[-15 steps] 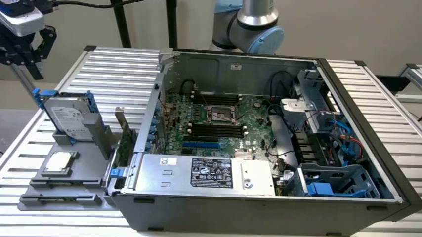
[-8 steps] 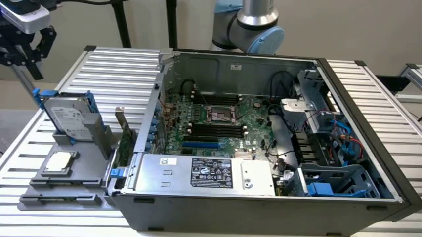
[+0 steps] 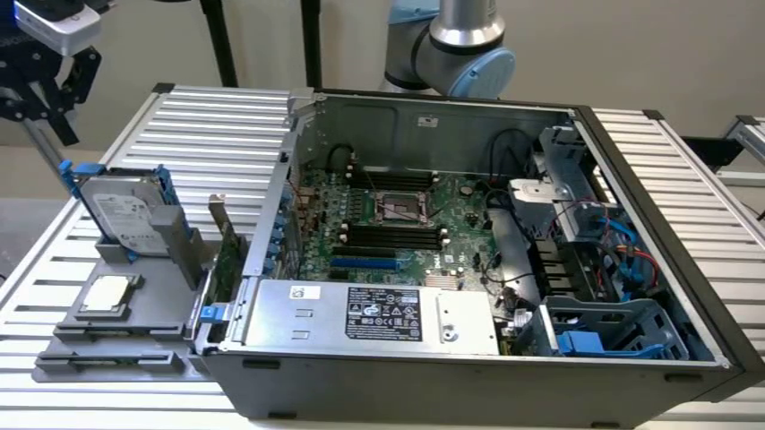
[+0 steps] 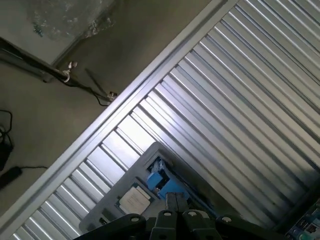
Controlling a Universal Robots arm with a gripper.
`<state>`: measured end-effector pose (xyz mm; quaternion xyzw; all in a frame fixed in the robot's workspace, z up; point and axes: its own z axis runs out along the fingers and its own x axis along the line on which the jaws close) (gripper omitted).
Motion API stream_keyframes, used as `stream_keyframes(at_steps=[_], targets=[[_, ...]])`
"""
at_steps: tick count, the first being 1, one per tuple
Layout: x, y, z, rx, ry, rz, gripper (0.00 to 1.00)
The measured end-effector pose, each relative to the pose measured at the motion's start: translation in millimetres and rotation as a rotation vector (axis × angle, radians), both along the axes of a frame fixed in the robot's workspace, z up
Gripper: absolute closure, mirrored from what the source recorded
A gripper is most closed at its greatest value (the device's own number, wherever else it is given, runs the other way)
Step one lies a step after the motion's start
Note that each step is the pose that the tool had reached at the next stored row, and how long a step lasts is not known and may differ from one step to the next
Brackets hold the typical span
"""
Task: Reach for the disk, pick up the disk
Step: 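Pick up the disk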
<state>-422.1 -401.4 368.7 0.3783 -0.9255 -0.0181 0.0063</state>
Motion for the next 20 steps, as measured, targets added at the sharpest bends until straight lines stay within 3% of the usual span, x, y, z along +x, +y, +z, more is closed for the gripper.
stream_keyframes(at_steps=[20], targets=[[0.0,0.0,-0.9,0.0002,-0.0032,0.362,0.89]])
